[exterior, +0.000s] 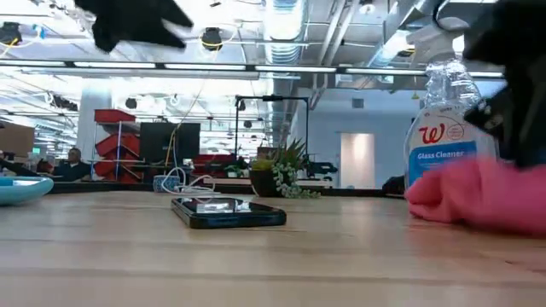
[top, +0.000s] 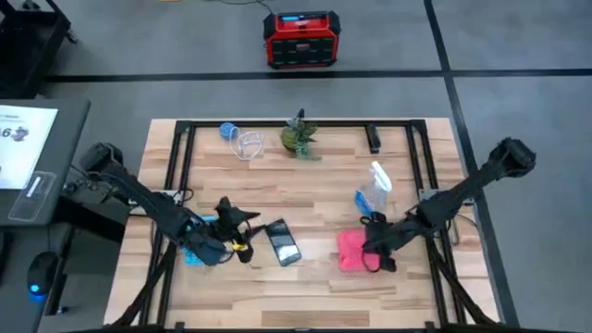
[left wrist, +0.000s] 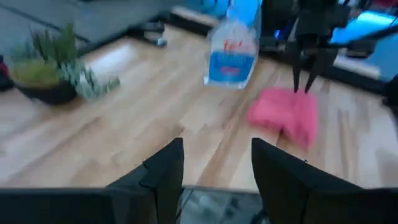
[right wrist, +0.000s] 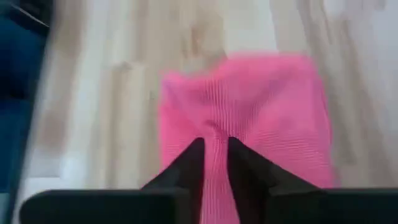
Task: Apply microfiber cloth
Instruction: Wipe the back of the cellphone with a microfiber cloth, then return to Home Position
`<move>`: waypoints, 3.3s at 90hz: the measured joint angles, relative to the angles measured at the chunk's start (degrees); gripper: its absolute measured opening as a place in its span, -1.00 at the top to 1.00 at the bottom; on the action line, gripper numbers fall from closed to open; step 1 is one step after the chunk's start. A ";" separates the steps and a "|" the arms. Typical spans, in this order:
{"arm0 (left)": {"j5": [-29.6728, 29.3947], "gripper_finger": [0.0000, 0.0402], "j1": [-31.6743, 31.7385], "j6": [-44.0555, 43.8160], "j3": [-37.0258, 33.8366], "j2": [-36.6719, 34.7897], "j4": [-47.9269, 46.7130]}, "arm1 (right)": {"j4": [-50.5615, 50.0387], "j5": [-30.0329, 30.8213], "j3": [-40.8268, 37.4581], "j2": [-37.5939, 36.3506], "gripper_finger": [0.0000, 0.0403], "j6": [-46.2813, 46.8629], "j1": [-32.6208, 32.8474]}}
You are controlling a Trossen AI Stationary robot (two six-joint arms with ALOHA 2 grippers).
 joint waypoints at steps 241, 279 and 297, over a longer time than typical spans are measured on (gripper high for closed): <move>40.88 0.19 35.82 26.80 -46.29 -64.52 18.64 | 13.57 -10.43 -28.46 -60.38 0.31 -11.51 -35.25; 40.81 0.19 35.82 26.80 -46.34 -64.54 18.42 | 14.21 -10.43 -28.50 -60.37 0.31 -11.53 -35.25; 40.79 0.19 35.82 26.82 -46.34 -64.54 18.39 | 14.28 -10.43 -28.52 -60.37 0.31 -11.53 -35.25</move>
